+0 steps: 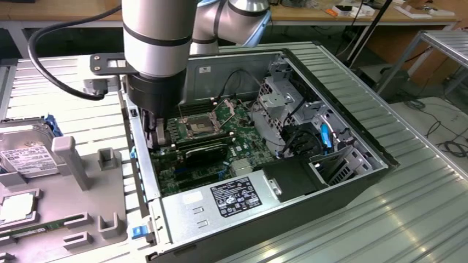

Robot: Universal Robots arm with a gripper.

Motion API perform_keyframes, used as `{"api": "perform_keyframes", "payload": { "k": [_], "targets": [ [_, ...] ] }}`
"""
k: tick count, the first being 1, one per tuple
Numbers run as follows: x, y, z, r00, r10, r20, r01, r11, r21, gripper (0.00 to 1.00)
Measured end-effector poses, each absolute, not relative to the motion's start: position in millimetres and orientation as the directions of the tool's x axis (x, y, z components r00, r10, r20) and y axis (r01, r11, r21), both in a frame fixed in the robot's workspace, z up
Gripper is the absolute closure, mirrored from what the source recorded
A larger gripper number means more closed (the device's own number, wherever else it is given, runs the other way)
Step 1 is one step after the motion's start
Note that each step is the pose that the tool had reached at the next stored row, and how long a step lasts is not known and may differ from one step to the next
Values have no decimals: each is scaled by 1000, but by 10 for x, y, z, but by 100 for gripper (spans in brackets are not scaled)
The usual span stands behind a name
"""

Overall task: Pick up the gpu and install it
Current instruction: 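Press down on the gpu until it lock into place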

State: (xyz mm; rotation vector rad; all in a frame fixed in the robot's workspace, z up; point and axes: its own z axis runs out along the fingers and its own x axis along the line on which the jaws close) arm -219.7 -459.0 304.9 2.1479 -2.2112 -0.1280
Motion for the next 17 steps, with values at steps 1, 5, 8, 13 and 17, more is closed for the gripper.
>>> {"api": "perform_keyframes", "payload": {
  "k": [1, 5, 8, 13, 17],
  "targets": [
    [-2196, -4590, 3035, -30, -999, -17, -995, 28, 99, 89],
    [-2070, -4593, 2979, -30, -999, -24, -995, 28, 95, 89],
    [-1904, -4609, 3001, -30, -999, -19, -994, 28, 101, 89],
    [-1591, -4612, 2985, -30, -999, -19, -994, 28, 101, 89],
    [-1375, -4613, 2929, -30, -999, -18, -995, 28, 95, 89]
  ]
}}
